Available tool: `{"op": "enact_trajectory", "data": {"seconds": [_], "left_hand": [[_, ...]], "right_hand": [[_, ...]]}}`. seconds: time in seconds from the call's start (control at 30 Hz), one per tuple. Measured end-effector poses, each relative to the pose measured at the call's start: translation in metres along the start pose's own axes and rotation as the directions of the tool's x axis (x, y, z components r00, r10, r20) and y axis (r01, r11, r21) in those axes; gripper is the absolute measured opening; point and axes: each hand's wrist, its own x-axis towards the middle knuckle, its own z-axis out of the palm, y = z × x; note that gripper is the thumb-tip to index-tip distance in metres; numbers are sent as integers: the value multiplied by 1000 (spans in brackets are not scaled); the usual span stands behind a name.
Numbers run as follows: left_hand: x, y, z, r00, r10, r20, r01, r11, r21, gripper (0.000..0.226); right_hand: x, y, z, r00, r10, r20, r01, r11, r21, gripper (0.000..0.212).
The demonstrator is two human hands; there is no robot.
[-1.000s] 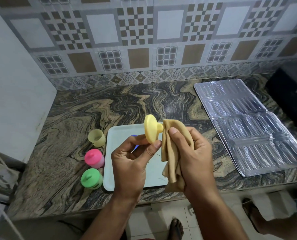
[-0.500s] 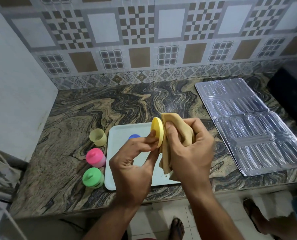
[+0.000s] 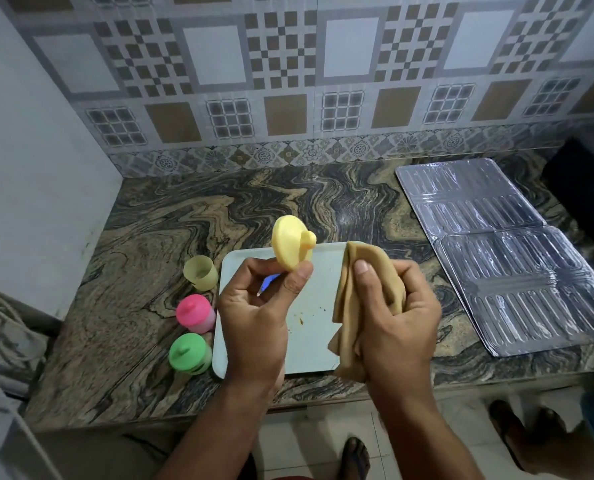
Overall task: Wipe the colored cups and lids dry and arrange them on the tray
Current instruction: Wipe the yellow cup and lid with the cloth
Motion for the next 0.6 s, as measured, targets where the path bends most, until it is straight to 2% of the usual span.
{"op": "enact_trajectory", "data": {"seconds": [0.07,0.17,0.27,0.37,0.47,0.6], "left_hand": [[-4,-2,-2,997,-64,50,66,998,-25,26],[-12,-6,-5,976,-137,171,147,988,-48,22],[-10,-3,-12,952,-169,255,179,984,-15,22],[-7,2,-18,928,-244,283,257,966,-10,23],[-7,3,-20,905,-335,263,360,932,-52,33],[-5,7,-18,890,-388,239,425,896,-128,23]], "right_hand": [[5,1,1,1000,6,29,-6,1000,13,22],[10,5,6,996,37,82,-41,998,45,22],[19,1,9,998,-8,59,10,1000,-18,21],[39,-3,3,999,-36,38,39,995,-86,23],[53,-9,-9,982,17,187,-4,998,-68,22],[51,-17,-15,906,152,394,-153,988,-30,20]]}}
